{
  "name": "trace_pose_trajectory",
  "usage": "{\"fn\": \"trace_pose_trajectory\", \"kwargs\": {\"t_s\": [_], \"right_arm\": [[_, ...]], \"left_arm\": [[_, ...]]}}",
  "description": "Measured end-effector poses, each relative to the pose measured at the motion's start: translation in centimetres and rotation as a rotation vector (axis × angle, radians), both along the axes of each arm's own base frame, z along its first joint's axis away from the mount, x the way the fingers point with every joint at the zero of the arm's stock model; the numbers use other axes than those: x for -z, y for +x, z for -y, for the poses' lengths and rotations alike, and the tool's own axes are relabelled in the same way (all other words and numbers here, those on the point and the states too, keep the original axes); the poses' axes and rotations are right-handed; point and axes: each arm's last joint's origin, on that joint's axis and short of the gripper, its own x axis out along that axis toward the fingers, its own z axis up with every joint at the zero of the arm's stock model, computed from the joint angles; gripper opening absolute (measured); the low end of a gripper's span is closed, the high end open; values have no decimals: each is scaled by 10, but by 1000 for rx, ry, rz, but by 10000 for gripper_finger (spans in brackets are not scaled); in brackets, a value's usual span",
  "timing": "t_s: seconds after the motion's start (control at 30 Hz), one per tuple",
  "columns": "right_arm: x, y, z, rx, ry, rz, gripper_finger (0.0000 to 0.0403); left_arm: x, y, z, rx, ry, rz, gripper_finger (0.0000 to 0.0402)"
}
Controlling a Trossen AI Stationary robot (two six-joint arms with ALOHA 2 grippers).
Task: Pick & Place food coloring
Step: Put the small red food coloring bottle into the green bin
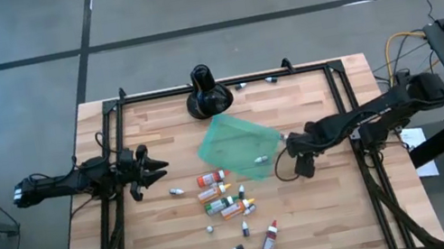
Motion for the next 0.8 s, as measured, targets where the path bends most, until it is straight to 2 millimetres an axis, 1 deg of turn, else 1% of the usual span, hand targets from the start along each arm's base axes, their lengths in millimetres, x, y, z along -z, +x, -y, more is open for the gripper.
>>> {"fn": "trace_pose_trajectory", "kwargs": {"t_s": [0.17,0.23,0.33,0.4,0.5,0.57,0.7,0.8], "right_arm": [[3,-15,12,-16,-10,24,179],[7,-18,19,-19,27,60,172],[12,-17,30,-8,124,168,165],[13,-15,39,13,151,221,163],[11,-11,50,13,122,267,163],[8,-8,56,-21,76,275,165],[3,-6,64,-50,-51,265,170],[2,-4,67,-77,-92,283,171]], "left_arm": [[0,0,0,0,0,0,117],[0,0,0,0,0,0,117],[0,0,0,0,0,0,117],[0,0,0,0,0,0,117],[0,0,0,1,0,0,117],[0,0,0,1,0,0,117],[0,0,0,1,0,0,117],[0,0,0,1,0,0,117]]}}
